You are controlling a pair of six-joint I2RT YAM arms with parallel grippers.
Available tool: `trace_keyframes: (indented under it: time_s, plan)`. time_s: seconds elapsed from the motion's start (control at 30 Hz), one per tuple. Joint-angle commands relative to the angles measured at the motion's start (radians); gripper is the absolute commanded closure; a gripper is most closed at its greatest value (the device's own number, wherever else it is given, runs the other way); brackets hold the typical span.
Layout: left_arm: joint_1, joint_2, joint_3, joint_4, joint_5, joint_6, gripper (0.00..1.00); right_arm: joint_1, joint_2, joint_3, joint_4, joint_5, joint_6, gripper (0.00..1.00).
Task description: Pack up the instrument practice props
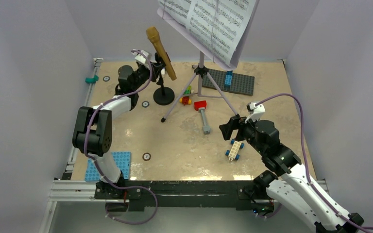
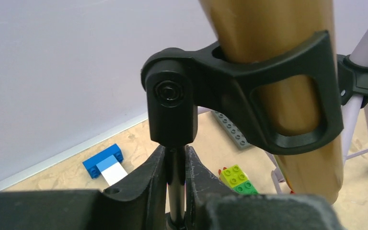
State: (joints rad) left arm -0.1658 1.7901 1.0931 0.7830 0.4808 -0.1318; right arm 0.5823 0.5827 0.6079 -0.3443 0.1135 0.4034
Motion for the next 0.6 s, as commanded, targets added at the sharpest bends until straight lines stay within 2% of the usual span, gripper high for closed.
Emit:
trace_keyframes:
  time_s: [0.0,0.03,0.57]
  plan:
    - [0.002,-0.023,0.001,0.063,0.002,0.017,0.96,0.002,-0.001,0.039,0.022,0.021,0.000,0.07]
    - [0.002,-0.040,-0.016,0.074,-0.009,0.018,1.00,0.002,-0.004,0.039,0.021,0.021,0.000,0.07]
    - [0.000,-0.455,-0.178,0.066,-0.152,0.054,1.00,0.002,-0.051,0.038,0.012,0.014,0.003,0.08]
